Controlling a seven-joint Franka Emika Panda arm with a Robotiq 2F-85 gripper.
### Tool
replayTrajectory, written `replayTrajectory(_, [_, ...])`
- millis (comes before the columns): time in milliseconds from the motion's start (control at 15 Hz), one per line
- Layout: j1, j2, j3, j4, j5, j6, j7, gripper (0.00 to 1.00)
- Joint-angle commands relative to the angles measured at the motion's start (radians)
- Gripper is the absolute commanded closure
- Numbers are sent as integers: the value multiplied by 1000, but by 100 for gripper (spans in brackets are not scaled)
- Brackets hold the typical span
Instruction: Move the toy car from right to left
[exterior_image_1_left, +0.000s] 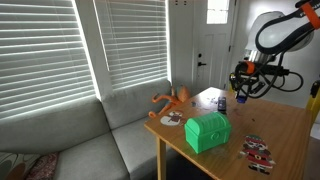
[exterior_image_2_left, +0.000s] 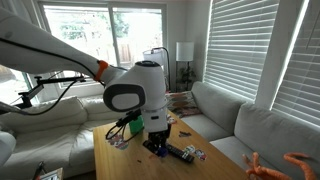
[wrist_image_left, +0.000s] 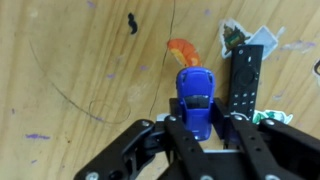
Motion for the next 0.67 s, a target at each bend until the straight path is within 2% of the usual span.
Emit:
replayTrajectory(0, [-45,-30,-33,-27,-9,5,-140,90])
replayTrajectory(267, [-82,17,-66,-28,5,52,-301,90])
replayTrajectory(600, [-93,88,-86,-34,48,94,-410,90])
